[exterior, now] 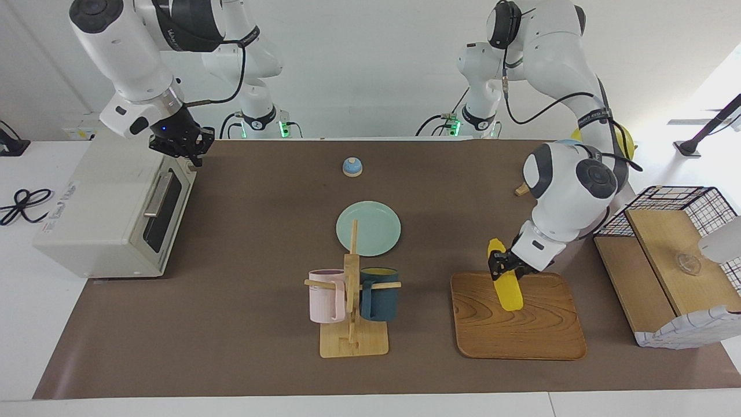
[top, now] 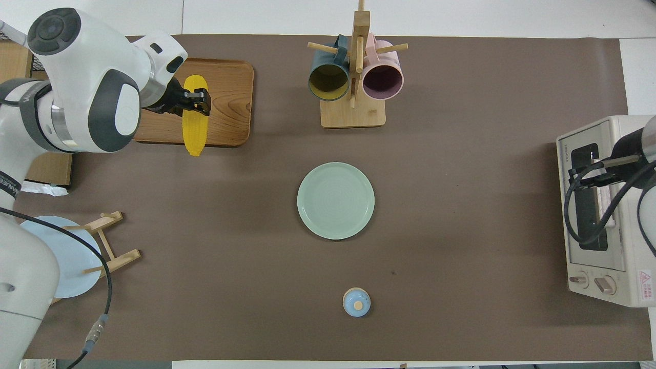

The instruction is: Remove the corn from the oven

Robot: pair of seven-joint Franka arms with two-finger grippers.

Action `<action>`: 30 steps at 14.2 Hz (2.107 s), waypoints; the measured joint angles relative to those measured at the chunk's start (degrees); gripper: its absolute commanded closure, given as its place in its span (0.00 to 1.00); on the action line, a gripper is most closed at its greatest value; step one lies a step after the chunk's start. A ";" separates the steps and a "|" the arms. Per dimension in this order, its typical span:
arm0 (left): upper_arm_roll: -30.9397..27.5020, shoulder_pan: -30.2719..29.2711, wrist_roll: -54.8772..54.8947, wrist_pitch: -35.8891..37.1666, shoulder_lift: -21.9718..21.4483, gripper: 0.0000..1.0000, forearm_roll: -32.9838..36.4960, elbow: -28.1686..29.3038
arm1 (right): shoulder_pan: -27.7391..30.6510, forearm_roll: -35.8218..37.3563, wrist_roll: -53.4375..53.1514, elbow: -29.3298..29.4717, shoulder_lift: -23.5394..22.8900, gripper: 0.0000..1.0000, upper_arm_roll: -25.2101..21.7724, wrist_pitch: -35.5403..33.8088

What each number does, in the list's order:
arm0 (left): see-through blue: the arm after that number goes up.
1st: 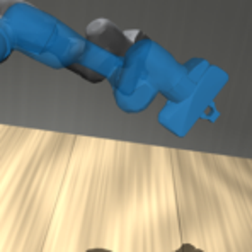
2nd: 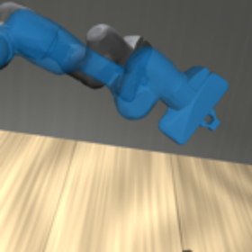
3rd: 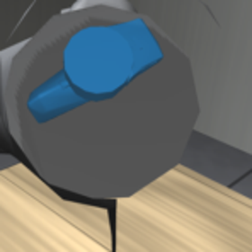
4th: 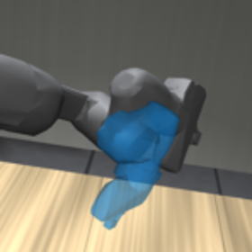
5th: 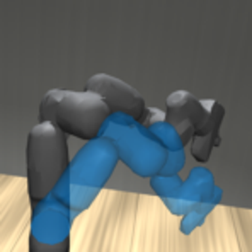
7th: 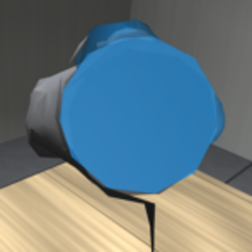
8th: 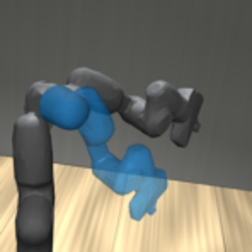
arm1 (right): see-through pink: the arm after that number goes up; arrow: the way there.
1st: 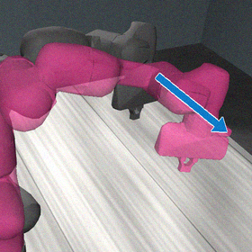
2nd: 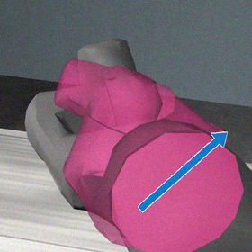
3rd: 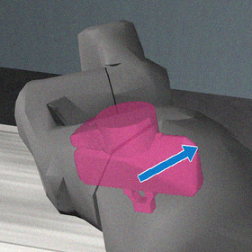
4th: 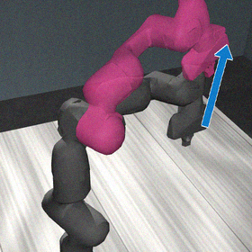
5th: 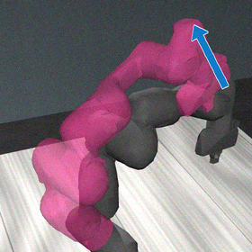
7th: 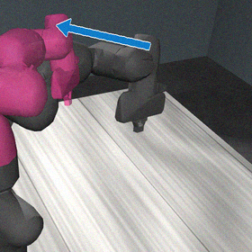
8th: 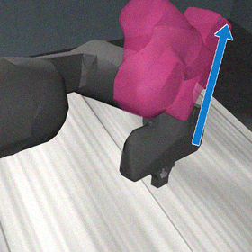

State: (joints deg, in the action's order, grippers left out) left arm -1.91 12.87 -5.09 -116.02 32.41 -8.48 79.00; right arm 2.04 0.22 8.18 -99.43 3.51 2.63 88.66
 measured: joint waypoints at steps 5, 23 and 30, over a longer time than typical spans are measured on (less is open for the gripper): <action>0.21 -2.99 3.08 -4.66 9.67 1.00 0.00 -6.77 | -1.28 -0.01 -0.18 0.06 -1.16 0.00 -1.39 -1.13; 0.53 -3.07 5.21 -1.04 5.47 0.00 2.22 -7.51 | -2.41 1.14 -0.29 1.73 -1.21 0.00 -4.51 0.06; -0.98 -3.65 4.42 20.80 -11.20 0.00 2.59 -7.31 | -2.41 1.13 -0.29 2.53 -1.22 0.00 -4.51 0.07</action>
State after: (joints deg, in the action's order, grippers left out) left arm -2.89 9.23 -0.67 -95.23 21.22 -5.89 71.70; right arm -0.36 1.35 7.89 -96.90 2.29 -1.88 88.73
